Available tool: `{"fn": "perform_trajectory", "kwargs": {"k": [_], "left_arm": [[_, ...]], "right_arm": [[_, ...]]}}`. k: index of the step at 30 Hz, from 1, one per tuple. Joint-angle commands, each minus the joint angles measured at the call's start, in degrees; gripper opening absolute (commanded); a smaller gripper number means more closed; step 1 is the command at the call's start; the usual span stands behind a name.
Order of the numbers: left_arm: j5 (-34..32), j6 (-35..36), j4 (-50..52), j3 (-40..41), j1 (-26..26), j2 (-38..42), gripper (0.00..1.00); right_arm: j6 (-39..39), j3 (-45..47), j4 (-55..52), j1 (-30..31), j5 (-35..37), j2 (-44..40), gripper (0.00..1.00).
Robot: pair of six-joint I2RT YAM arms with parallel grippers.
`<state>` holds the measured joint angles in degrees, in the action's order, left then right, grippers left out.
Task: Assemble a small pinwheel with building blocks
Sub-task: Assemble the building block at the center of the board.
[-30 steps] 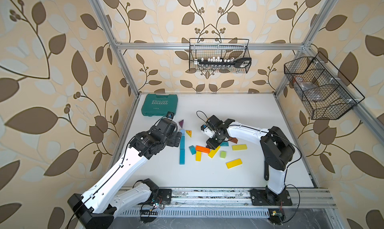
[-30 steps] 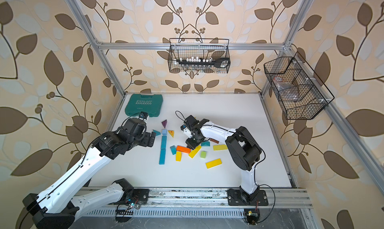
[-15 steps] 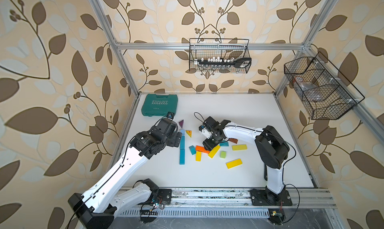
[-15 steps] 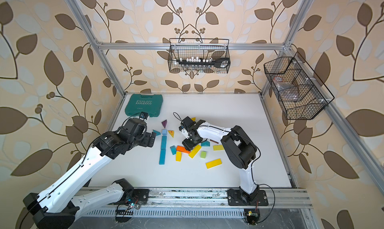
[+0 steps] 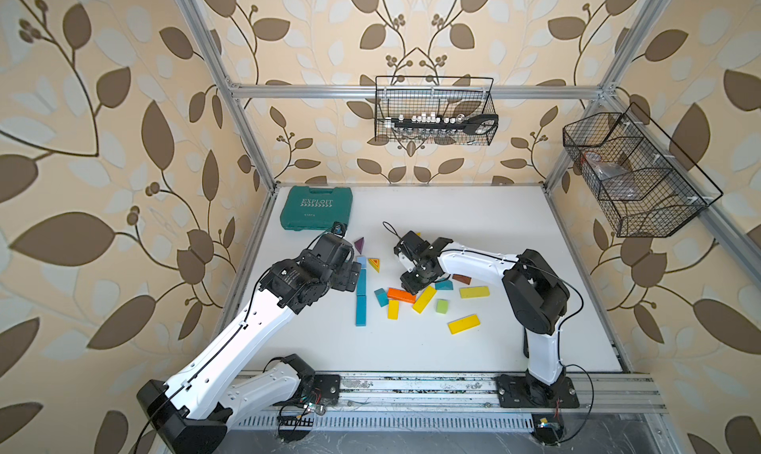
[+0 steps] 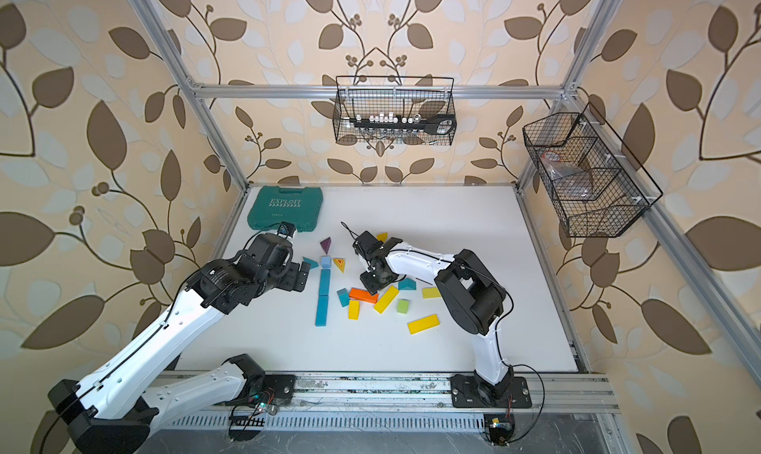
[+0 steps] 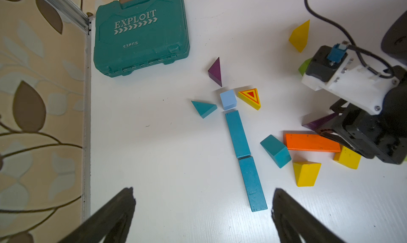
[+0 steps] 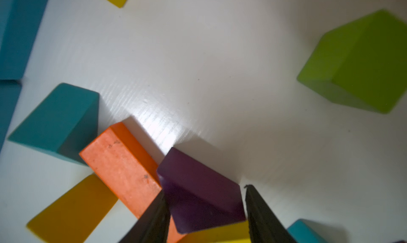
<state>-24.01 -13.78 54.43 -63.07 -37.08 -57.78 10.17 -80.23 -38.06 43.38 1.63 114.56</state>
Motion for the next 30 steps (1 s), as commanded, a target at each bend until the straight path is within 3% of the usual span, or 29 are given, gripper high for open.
{"fn": "perform_trajectory", "kwargs": {"k": [1, 11, 21, 30], "left_arm": [[-0.3, -0.3, 0.2, 0.1, 0.5, 0.1, 0.99], [-0.1, -0.3, 0.1, 0.2, 0.5, 0.1, 0.99], [0.0, -0.1, 0.1, 0.3, 0.5, 0.1, 0.99], [0.0, 0.0, 0.1, 0.4, 0.5, 0.1, 0.99]], "right_arm": [[1.5, -0.1, -1.6, -0.6, 3.3, 2.0, 0.51], [1.1, 1.8, 1.0, -2.7, 1.4, 0.7, 0.46], [-3.4, 3.6, 1.2, -10.2, 1.1, -0.7, 0.46], [-12.3, -1.0, -0.4, -15.3, -7.2, 2.7, 0.47]]}}
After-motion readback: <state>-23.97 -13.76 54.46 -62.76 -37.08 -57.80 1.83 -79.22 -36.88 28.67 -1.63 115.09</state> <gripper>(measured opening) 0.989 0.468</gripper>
